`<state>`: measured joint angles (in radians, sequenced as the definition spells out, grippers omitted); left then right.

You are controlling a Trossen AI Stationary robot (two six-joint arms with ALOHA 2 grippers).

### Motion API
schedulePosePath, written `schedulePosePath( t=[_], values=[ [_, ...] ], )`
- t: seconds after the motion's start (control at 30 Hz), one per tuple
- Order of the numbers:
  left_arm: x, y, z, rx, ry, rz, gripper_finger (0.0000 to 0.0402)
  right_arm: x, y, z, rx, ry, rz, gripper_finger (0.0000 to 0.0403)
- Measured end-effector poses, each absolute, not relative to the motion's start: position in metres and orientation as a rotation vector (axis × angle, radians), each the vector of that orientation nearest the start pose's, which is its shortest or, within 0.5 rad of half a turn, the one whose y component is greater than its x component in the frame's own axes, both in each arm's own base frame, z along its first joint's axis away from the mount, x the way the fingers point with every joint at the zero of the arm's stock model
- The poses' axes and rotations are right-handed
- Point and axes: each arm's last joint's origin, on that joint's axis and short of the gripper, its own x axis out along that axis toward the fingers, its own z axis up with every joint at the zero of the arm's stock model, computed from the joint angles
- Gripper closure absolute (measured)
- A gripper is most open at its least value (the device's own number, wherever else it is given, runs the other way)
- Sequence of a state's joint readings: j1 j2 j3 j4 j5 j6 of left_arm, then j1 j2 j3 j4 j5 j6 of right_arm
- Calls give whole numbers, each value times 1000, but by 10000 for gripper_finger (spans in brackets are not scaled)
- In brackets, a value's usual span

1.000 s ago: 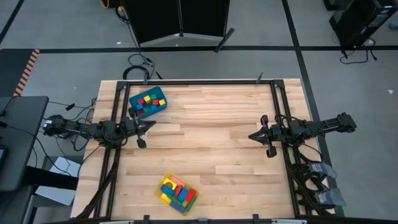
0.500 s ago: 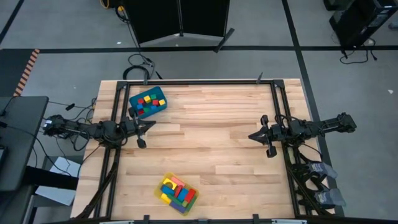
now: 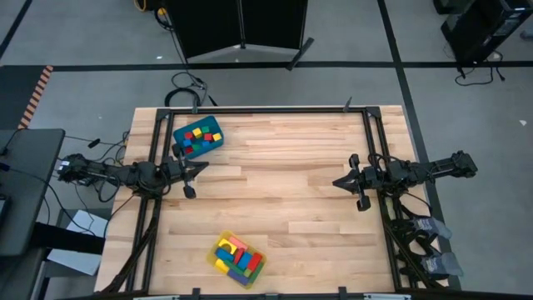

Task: Sort blocks by size
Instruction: Return to Home Position

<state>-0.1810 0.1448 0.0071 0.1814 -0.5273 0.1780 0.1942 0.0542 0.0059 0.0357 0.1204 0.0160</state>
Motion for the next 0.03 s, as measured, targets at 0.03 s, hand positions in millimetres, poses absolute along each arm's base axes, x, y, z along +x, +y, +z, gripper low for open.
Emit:
schedulePosePath(
  t=[0.03],
  values=[
    [103, -4, 171, 161, -10, 349, 376, 99, 16, 165, 14, 13, 74, 367]
  ],
)
